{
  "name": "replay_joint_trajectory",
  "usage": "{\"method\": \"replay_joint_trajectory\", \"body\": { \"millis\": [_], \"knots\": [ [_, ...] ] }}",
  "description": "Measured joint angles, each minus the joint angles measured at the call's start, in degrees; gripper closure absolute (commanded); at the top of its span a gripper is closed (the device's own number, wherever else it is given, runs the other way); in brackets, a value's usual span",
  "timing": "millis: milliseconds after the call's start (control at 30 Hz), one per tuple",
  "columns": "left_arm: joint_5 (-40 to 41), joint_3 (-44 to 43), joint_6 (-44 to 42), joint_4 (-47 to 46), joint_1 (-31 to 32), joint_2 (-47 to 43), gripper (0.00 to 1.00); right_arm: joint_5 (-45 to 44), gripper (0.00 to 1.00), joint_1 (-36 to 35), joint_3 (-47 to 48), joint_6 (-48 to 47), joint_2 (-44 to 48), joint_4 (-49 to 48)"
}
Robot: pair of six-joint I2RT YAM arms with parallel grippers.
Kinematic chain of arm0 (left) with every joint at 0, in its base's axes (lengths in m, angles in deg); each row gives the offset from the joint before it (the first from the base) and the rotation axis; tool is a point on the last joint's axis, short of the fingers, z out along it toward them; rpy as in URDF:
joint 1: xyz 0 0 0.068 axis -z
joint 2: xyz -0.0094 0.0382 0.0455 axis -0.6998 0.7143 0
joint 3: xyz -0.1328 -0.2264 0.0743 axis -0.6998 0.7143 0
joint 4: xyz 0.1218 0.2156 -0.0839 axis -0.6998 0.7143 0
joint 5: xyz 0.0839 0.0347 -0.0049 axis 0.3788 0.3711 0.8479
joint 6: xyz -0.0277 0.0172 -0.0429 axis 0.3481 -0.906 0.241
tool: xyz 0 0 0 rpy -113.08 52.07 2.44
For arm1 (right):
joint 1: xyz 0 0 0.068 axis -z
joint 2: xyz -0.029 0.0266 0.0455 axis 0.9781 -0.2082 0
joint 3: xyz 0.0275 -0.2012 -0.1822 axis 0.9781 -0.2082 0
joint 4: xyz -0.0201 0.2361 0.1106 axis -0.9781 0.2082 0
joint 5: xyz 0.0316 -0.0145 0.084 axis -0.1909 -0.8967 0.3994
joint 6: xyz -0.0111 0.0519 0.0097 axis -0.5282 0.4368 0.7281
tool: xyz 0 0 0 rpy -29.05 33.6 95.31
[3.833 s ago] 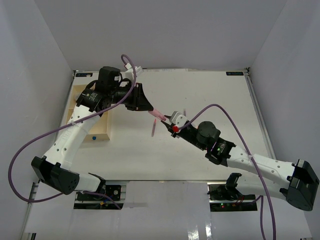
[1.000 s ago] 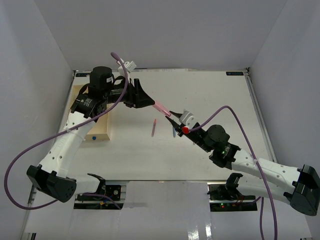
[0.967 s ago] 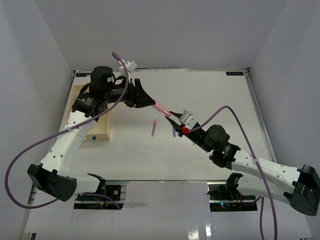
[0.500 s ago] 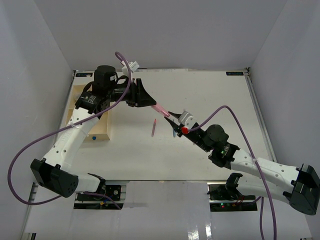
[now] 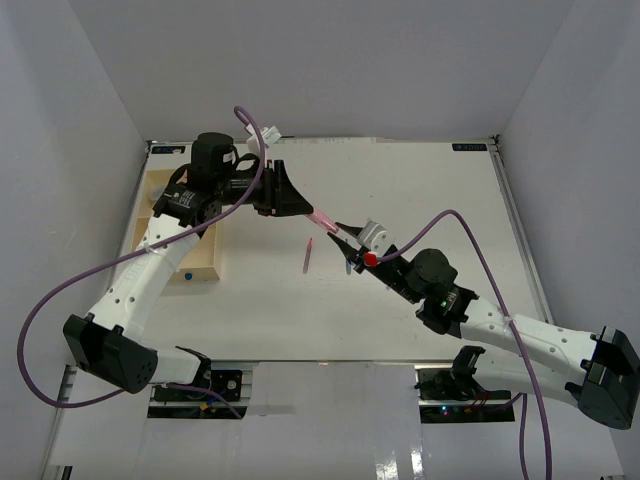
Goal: Sort the stationery into containers
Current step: Close the pen cap on the pen.
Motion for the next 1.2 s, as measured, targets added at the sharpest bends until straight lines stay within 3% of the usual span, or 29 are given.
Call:
{"method": "replay_joint_trajectory", "body": {
  "millis": [200, 367, 433, 1200],
  "knots": [
    [-0.5, 0.1, 0.0, 0.1, 0.0, 0.2, 0.57, 0.1, 0.92, 0.0, 0.1, 0.1, -0.4, -0.3],
    [-0.7, 0.1, 0.0, 0.0, -0.2, 0.2, 0.72, 0.0, 0.92, 0.0, 0.1, 0.1, -0.7, -0.4],
    [-1.2, 0.1, 0.0, -0.1, -0.3, 0.1, 0.73, 0.0, 0.92, 0.1, 0.1, 0.2, -1.0, -0.3],
    [-0.5, 4.0, 0.3, -2.8, -2.0, -1.2, 0.73, 0.0, 0.92, 0.7, 4.0, -1.7, -6.3, 3.0]
  ]
}}
